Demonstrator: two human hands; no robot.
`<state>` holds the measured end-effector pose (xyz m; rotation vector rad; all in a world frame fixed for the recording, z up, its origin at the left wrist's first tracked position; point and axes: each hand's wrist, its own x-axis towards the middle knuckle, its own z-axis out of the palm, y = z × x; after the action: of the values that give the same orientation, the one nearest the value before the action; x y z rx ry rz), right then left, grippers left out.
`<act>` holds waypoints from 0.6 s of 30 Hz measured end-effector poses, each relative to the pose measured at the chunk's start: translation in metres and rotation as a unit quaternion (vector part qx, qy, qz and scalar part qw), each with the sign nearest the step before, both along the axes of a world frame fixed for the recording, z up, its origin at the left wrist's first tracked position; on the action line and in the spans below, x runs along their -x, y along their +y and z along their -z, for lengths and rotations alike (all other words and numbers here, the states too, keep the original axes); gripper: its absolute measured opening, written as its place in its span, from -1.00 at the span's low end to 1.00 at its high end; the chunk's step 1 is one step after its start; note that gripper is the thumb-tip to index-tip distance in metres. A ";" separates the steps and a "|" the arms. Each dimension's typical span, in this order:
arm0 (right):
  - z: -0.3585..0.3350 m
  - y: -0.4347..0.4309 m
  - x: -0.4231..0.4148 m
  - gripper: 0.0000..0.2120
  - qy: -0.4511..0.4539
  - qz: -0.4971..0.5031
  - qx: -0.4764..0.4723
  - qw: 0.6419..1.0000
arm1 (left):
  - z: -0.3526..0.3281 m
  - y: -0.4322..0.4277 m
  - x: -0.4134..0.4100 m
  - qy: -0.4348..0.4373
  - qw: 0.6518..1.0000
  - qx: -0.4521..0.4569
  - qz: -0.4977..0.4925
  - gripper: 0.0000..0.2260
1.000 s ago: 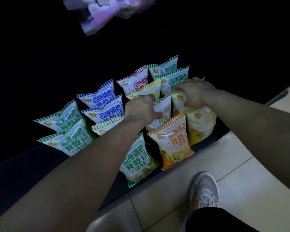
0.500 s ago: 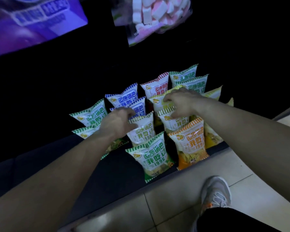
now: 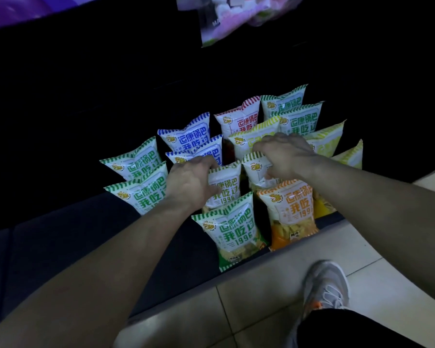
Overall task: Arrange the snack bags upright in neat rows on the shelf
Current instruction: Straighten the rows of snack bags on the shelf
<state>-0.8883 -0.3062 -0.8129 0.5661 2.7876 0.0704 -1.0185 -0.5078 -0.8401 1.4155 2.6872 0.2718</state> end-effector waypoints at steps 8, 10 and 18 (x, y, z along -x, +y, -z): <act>0.001 -0.003 0.005 -0.20 -0.004 0.035 0.025 0.999 | 0.002 -0.004 -0.002 0.003 1.000 -0.008 -0.005 -0.45; -0.001 -0.002 0.006 -0.17 -0.014 0.038 0.036 0.999 | 0.000 -0.006 -0.002 -0.010 1.000 -0.007 -0.001 -0.41; -0.010 -0.002 0.006 -0.26 0.059 0.049 0.107 0.991 | -0.018 -0.014 0.017 -0.022 0.995 -0.092 -0.022 -0.51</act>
<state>-0.8947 -0.3081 -0.8027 0.6707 2.8265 -0.2881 -1.0359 -0.5221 -0.8224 1.3782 2.7191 0.5609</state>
